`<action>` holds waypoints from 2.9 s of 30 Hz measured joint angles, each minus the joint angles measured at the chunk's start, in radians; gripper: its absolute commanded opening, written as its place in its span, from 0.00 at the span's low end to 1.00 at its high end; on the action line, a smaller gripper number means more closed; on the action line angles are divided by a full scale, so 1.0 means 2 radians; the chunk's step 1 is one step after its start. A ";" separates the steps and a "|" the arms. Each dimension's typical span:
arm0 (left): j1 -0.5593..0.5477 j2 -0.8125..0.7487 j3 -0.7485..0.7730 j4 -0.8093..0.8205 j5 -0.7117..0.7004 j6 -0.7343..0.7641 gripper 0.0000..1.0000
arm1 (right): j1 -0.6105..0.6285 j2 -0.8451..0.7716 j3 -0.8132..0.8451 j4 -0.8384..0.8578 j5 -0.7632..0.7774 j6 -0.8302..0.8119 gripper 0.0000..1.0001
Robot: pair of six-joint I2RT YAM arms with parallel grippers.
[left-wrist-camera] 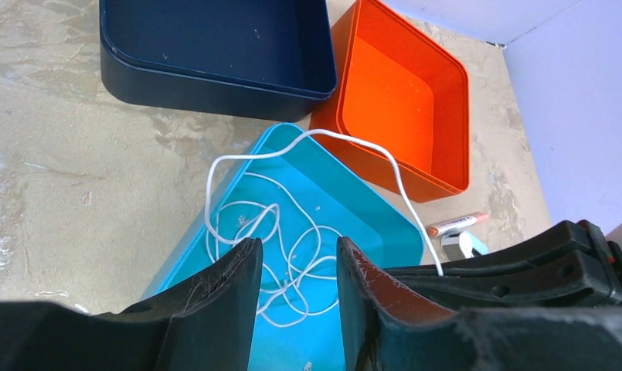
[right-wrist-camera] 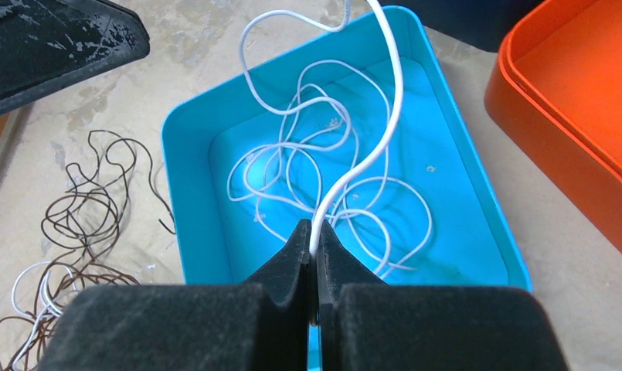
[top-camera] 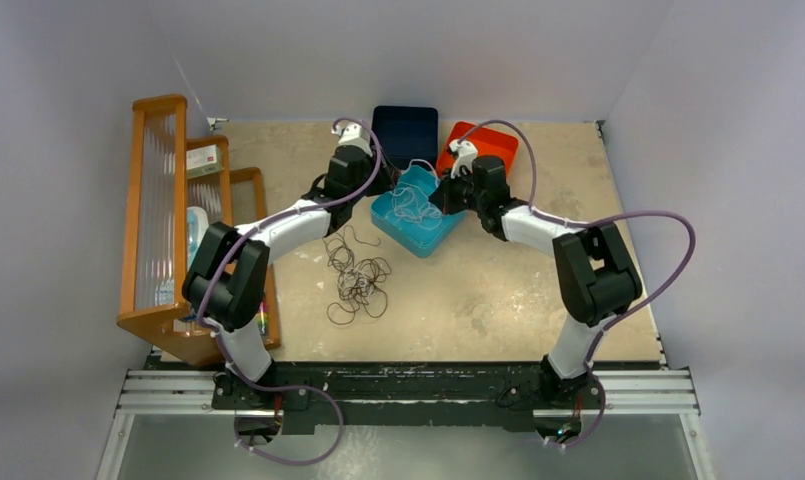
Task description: Untangle the cables
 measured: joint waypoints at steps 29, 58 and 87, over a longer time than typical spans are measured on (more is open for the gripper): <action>0.000 -0.119 -0.008 -0.140 -0.058 0.040 0.40 | 0.013 0.019 0.023 -0.048 0.020 -0.016 0.00; 0.000 -0.173 -0.033 -0.198 -0.088 0.066 0.41 | 0.081 0.001 0.090 -0.135 0.075 -0.028 0.48; 0.000 -0.172 -0.087 -0.212 -0.102 0.033 0.45 | 0.072 -0.011 0.094 -0.178 0.022 -0.079 0.47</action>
